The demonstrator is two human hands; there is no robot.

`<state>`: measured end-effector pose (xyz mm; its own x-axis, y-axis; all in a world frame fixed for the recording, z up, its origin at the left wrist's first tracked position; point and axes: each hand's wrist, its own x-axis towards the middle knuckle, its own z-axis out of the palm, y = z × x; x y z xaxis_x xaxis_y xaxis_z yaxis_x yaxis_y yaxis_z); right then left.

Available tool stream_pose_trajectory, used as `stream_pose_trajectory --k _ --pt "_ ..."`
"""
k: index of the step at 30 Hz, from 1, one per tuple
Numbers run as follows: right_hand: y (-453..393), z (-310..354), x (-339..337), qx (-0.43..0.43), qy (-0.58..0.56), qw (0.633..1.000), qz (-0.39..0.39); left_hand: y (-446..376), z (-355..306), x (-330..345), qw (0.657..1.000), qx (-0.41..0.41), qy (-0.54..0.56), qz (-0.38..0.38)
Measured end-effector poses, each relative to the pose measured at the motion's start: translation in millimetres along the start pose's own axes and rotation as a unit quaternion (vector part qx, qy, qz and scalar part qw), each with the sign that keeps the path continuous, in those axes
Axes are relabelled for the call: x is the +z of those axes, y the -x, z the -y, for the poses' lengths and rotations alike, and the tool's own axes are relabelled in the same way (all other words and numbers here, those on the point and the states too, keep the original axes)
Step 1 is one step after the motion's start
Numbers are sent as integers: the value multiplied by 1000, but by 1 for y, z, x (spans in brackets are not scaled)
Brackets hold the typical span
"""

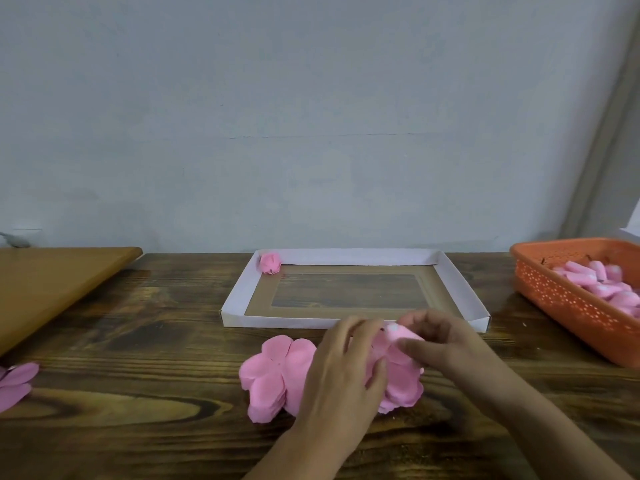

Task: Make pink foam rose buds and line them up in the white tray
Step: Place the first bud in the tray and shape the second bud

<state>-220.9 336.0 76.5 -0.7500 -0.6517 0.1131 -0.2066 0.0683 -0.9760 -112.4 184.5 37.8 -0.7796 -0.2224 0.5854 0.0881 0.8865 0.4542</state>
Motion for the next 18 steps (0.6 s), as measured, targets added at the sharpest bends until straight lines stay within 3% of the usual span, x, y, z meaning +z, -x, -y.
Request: stream_pose_trajectory --k 5,8,14,18 --pt "6 -5 6 -19 -9 999 26 1 5 3 1000 15 -1 25" --pt "6 -9 10 -26 -17 1000 2 -1 7 5 1000 20 15 7" --pt "10 -16 15 -55 -75 996 7 -1 4 3 994 -31 99 28" --pt "9 -22 15 -46 -92 993 -53 -5 7 -4 997 -45 57 36"
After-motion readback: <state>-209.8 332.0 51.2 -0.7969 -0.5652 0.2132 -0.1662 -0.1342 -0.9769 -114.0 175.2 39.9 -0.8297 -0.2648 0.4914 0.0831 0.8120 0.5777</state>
